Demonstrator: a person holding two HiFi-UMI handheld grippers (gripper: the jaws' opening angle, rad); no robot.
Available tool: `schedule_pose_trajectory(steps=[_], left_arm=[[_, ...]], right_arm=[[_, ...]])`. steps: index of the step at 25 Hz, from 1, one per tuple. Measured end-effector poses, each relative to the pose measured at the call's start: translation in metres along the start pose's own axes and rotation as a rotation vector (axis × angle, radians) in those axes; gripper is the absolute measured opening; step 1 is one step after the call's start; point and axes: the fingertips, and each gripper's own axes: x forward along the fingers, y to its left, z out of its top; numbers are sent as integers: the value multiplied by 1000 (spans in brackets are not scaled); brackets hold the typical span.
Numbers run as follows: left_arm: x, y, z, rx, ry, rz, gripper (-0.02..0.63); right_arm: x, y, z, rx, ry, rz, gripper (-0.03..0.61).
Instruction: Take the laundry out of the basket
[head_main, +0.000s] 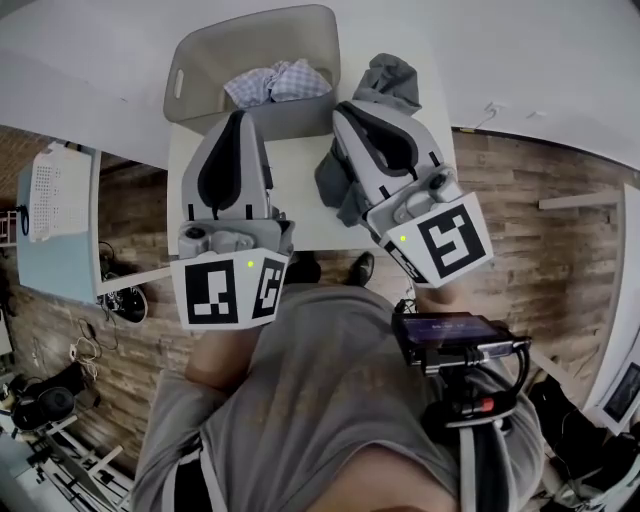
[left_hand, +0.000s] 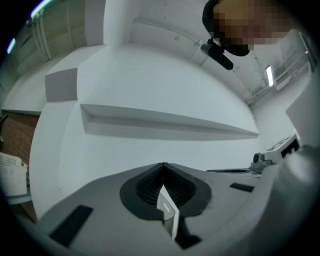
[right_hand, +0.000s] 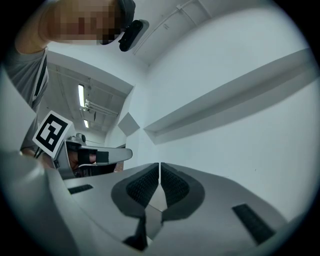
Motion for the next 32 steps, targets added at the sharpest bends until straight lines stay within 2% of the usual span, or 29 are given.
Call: schedule_pose_trajectory(steps=[8,19,28,32], left_arm=[[23,32,2,-5,-23,-27,8],[98,89,7,-21,-60,-66,8],[167,126,-7,-27,-16,-76,8],[191,130,-35,0,38,-108,8]], right_arm=[[30,-14,11,-32,-36,-83,16],[105,-40,17,-74,-38,-118,15],[153,-73,-6,-27,17,-139,15],[166,-88,-16,-14,33,-168,16]])
